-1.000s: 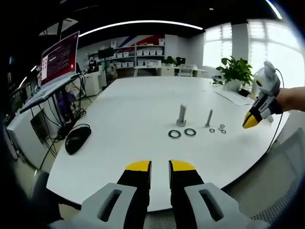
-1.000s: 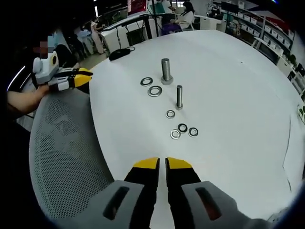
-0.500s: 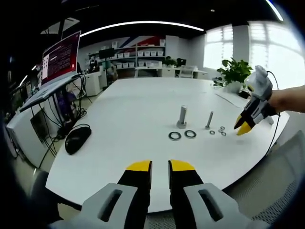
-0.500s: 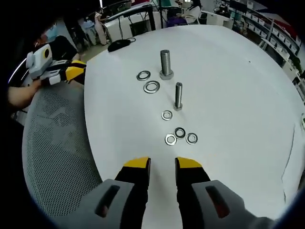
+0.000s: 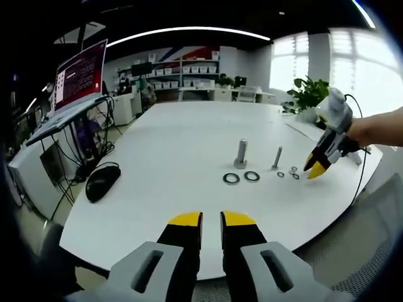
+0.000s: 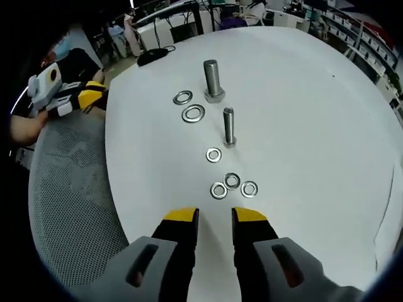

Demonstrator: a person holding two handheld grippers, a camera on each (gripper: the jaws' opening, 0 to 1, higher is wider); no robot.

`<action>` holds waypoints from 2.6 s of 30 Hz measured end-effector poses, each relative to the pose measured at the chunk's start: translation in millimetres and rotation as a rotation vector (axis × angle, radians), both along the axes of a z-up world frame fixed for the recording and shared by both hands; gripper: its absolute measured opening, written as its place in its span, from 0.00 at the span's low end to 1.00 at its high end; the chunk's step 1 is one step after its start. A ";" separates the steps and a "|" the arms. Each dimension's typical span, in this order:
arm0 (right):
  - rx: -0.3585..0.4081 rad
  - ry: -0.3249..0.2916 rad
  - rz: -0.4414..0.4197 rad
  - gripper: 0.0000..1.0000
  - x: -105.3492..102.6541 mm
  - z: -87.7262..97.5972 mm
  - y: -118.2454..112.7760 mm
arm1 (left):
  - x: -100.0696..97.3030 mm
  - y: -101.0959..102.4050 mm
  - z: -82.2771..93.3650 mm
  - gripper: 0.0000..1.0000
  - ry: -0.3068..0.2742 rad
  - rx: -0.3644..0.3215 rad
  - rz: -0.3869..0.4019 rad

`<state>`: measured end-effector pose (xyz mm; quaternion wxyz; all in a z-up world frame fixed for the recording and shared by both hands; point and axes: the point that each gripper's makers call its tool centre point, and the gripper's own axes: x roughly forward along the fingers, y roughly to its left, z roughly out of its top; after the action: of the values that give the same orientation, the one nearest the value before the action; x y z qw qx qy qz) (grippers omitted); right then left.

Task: Place the washer onto the threaded stud by aligning its center hole with the stud, sliding it down to the base, and recovering from edge contact or off-axis alignment until the washer reaches the visible bottom stop.

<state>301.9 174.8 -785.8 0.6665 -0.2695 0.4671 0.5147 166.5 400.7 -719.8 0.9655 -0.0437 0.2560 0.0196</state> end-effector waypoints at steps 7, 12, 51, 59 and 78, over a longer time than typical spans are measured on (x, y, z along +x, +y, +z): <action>-0.034 0.018 0.037 0.24 -2.8 -9.5 6.2 | -0.9 0.0 -2.6 0.07 0.016 0.005 0.000; -0.059 -0.020 0.084 0.24 1.3 -11.8 15.4 | -0.6 0.1 -2.3 0.05 0.013 0.006 -0.002; -0.243 -0.138 0.500 0.15 3.1 -14.6 21.7 | 0.6 0.5 0.7 0.03 -0.012 -0.012 0.005; -0.239 -0.114 0.380 0.14 2.6 -13.7 15.3 | 0.9 0.8 2.0 0.03 -0.019 -0.011 0.007; -0.105 -0.127 0.272 0.14 2.2 36.9 20.1 | 1.4 0.7 3.1 0.04 -0.026 -0.029 0.015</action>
<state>304.1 194.9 -748.9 0.6037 -0.3968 0.4097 0.5570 168.0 401.4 -716.8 0.9679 -0.0598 0.2432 0.0225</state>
